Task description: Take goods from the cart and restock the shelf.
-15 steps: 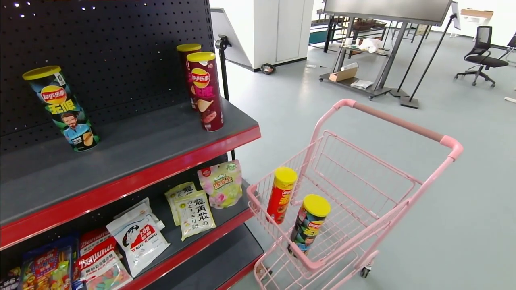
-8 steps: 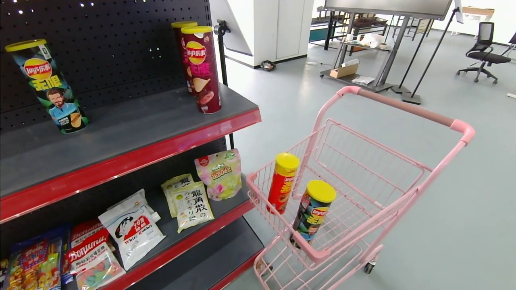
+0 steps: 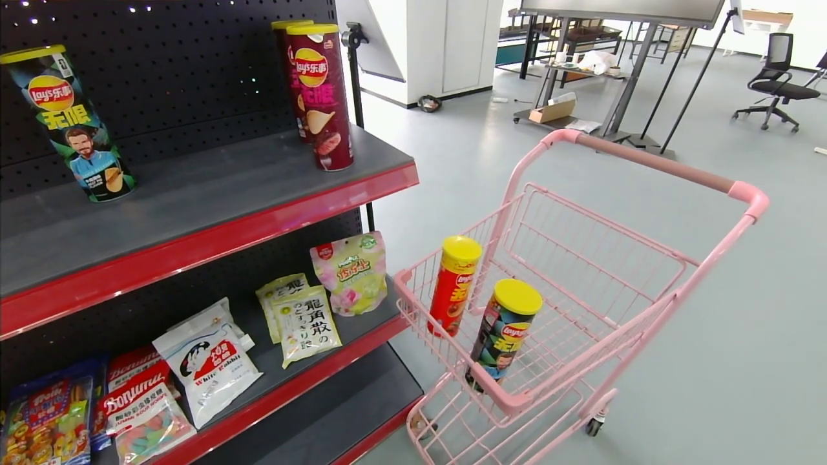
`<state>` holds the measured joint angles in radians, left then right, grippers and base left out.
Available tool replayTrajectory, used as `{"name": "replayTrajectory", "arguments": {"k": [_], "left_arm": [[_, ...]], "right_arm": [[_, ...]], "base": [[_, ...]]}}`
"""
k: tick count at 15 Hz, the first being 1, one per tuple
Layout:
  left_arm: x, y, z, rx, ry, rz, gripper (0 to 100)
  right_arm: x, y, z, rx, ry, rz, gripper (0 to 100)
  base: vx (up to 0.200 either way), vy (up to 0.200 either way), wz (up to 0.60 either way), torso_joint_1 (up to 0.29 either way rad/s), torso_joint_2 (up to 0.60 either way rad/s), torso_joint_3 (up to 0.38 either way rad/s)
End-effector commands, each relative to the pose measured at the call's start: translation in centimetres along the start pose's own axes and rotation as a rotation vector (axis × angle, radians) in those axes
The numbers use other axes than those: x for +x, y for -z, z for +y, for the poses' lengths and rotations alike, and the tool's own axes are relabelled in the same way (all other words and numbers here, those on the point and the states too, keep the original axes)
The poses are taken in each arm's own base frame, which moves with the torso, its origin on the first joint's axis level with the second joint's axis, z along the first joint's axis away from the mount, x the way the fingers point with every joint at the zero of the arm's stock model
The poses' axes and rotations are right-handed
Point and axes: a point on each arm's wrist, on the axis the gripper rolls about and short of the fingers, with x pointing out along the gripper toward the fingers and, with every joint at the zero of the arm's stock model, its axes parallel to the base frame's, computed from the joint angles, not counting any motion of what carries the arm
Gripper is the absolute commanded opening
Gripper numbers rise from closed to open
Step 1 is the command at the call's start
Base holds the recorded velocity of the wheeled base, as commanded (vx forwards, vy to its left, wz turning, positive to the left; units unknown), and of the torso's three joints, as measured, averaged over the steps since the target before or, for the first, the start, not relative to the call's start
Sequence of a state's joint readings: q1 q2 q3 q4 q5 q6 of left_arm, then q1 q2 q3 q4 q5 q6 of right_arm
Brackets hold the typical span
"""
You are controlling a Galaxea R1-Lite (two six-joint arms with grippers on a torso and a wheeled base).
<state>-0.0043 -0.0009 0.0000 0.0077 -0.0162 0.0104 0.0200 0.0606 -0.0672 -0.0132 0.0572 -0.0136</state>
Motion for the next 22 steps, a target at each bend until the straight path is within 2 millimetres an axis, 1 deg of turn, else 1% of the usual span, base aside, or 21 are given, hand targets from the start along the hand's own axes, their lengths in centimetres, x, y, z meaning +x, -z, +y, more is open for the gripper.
{"name": "replayTrajectory", "arguments": {"k": [1, 2, 4, 5, 6, 7, 8, 9, 10, 11, 12, 13, 15, 18, 22], "left_arm": [[0.0, 0.0, 0.0, 0.002, 0.001, 0.001, 100], [0.0, 0.0, 0.0, 0.002, 0.001, 0.001, 100], [0.0, 0.0, 0.0, 0.0, 0.0, 0.001, 100], [0.0, 0.0, 0.0, 0.0, 0.0, 0.001, 100], [0.0, 0.0, 0.0, 0.0, 0.0, 0.001, 100], [0.0, 0.0, 0.0, 0.0, 0.0, 0.001, 100], [0.0, 0.0, 0.0, 0.0, 0.0, 0.001, 100], [0.0, 0.0, 0.0, 0.0, 0.0, 0.001, 100], [0.0, 0.0, 0.0, 0.002, 0.0, 0.001, 100], [0.0, 0.0, 0.0, 0.002, 0.0, 0.001, 100], [0.0, 0.0, 0.0, 0.002, 0.0, 0.001, 100], [0.0, 0.0, 0.0, 0.003, 0.0, 0.001, 100], [0.0, 0.0, 0.0, 0.006, 0.0, 0.001, 100], [0.0, 0.0, 0.0, 0.006, 0.0, 0.001, 100], [0.0, 0.0, 0.0, 0.006, 0.0, 0.001, 100]], "right_arm": [[7.1, -15.0, -0.4, 0.141, -0.07, 0.039, 100], [9.9, -15.1, -0.5, 0.133, -0.069, 0.121, 100], [15.6, -12.7, -0.6, 0.137, -0.064, 0.309, 100], [18.1, -10.9, -0.6, 0.134, -0.07, 0.364, 100], [19.2, -9.2, -0.5, 0.136, -0.103, 0.403, 100], [20.3, -7.5, -0.3, 0.138, -0.185, 0.427, 100], [21.5, -4.8, 0.0, 0.135, -0.367, 0.438, 100], [22.6, -3.0, 0.0, 0.11, -0.503, 0.419, 100], [23.7, -0.6, 0.1, 0.047, -0.624, 0.419, 100], [24.5, 1.2, 0.2, 0.006, -0.686, 0.433, 100], [25.2, 2.3, 0.2, 0.002, -0.731, 0.44, 100], [25.5, 3.0, 0.3, 0.018, -0.744, 0.459, 100], [26.1, 3.6, 0.3, 0.035, -0.75, 0.478, 100], [26.8, 3.6, 0.4, 0.052, -0.842, 0.446, 100], [29.6, 3.7, 0.6, 0.043, -0.876, 0.409, 100]], "base": [[0.0, 0.0, 0.0, 0.0, 0.0, 0.0], [0.0, 0.0, 0.0, 0.0, 0.0, 0.0], [0.0, 0.0, 0.0, 0.0, 0.0, 0.0], [0.0, 0.0, 0.0, 0.0, 0.0, 0.0], [0.0, 0.0, 0.0, 0.0, 0.0, 0.0], [0.0, 0.0, 0.0, 0.0, 0.0, 0.0], [0.0, 0.0, 0.0, 0.0, 0.0, 0.0], [0.0, 0.0, 0.0, 0.0, 0.0, 0.0], [0.0, 0.0, 0.0, 0.0, 0.0, 0.0], [0.0, 0.0, 0.0, 0.0, 0.0, 0.0], [0.0, 0.0, 0.0, 0.0, 0.0, 0.0], [0.0, 0.0, 0.0, 0.0, 0.0, 0.0], [0.0, 0.0, 0.0, 0.0, 0.0, 0.0], [0.0, 0.0, 0.0, 0.0, 0.0, 0.0], [0.0, 0.0, 0.0, 0.0, 0.0, 0.0]]}}
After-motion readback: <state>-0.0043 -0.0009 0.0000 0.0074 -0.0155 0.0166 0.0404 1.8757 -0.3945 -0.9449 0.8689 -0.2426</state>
